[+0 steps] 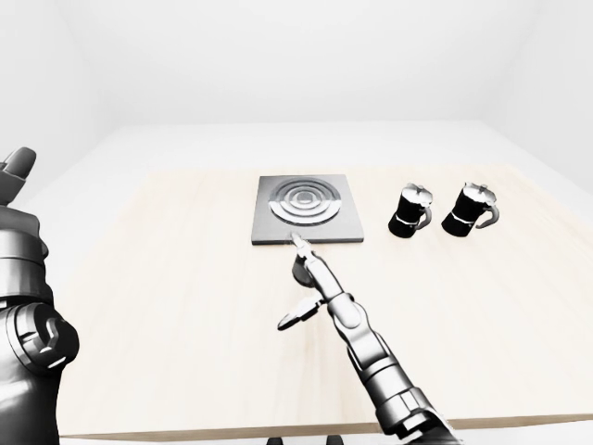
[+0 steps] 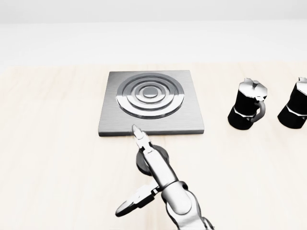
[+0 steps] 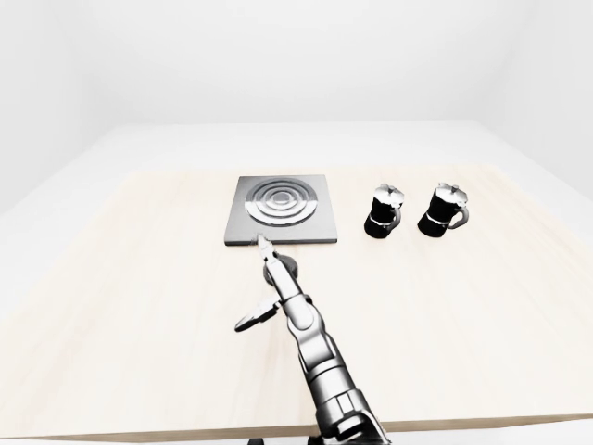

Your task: Turn off the stove.

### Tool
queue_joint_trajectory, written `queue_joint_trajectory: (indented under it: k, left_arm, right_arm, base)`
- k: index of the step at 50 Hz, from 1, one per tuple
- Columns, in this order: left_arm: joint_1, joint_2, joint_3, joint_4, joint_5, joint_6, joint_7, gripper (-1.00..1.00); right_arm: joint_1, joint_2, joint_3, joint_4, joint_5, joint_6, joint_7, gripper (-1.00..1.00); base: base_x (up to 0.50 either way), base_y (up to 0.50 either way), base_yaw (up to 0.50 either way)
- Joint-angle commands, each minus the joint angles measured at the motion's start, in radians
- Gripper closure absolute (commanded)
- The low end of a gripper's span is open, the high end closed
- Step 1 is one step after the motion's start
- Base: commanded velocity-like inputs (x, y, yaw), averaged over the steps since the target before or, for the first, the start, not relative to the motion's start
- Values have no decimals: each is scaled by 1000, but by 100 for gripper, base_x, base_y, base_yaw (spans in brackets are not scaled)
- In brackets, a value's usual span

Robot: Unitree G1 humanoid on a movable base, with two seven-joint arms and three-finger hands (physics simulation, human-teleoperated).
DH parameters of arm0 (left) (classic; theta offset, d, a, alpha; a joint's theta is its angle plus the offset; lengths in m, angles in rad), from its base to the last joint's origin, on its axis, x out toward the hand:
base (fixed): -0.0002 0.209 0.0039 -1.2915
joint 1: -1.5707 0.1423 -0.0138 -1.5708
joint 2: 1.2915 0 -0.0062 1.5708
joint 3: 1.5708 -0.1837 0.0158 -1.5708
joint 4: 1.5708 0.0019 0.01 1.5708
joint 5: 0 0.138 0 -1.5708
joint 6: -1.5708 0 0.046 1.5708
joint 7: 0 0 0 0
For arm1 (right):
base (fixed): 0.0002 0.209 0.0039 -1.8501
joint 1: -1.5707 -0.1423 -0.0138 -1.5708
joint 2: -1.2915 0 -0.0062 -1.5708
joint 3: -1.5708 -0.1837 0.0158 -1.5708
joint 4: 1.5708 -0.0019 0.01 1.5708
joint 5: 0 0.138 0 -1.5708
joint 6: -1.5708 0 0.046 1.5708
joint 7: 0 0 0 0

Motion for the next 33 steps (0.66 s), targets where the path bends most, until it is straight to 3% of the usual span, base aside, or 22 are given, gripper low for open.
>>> queue_joint_trajectory:
  k: [1,7,14,17,25,33]
  left_arm:
    - [-1,1,0,-1,-7,0,0,-100]
    - [-1,0,0,0,-8,0,0,-100]
    - [-2,1,0,-1,-10,0,0,-100]
    - [-1,1,0,-1,-10,0,0,-100]
    - [1,-1,-1,-1,-9,0,0,-100]
    - [2,-2,-2,-1,-5,0,0,-100]
  right_arm:
    - [-276,-85,-149,155,49,0,14,-100]
    - [-466,-175,-210,289,92,5,27,-100]
    - [-629,-252,-242,338,126,93,59,-100]
    - [-647,-265,-234,217,117,175,80,-100]
    - [-570,-250,-202,-198,51,175,153,-100]
    - [-459,-221,-190,-450,0,175,201,-100]
  base:
    - [0,0,0]
    - [0,0,0]
    - [0,0,0]
    - [0,0,0]
    - [0,0,0]
    - [0,0,0]
